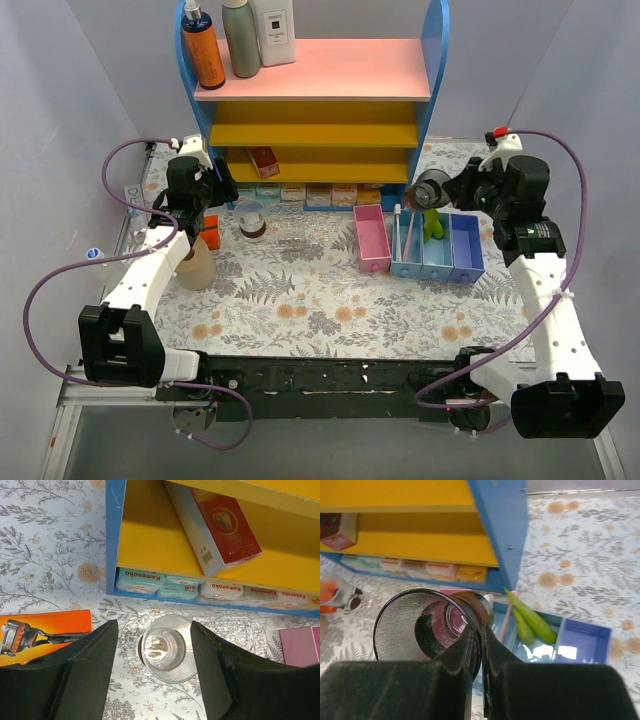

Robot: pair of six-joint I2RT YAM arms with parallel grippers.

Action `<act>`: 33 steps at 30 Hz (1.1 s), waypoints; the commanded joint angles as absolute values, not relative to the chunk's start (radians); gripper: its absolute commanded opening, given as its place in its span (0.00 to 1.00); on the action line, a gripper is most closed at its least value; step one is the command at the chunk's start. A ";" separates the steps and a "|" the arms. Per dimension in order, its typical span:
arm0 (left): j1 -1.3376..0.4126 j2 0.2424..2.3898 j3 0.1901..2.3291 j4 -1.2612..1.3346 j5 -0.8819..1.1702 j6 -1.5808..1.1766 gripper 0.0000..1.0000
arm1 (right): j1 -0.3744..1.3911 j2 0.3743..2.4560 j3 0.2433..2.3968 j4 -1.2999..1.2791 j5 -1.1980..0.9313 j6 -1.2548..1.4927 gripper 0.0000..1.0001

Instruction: Prepare toiletry sets of a toothbrush and toothpaste on the tray

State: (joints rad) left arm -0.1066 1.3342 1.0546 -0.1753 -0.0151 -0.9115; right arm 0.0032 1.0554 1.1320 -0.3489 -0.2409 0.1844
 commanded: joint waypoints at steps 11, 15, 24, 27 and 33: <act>-0.107 1.290 1.042 -0.160 -0.037 -0.885 0.59 | 0.323 1.138 1.149 -0.149 -0.137 0.343 0.01; -0.107 1.284 1.042 -0.160 -0.049 -0.881 0.59 | 0.418 1.198 1.143 -0.103 -0.084 0.379 0.01; -0.107 1.284 1.039 -0.158 -0.048 -0.879 0.60 | 0.546 1.362 1.149 -0.017 0.044 0.479 0.01; -0.107 1.282 1.039 -0.158 -0.054 -0.877 0.60 | 0.558 1.407 1.141 -0.009 0.064 0.517 0.01; -0.107 1.285 1.040 -0.158 -0.057 -0.879 0.60 | 0.594 1.483 1.169 0.032 0.109 0.538 0.01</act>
State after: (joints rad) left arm -0.1066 1.3296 1.0531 -0.1722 -0.0425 -0.8928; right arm 0.5720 1.4700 1.1217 -0.1207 0.0551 0.4873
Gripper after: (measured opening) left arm 0.597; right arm 0.118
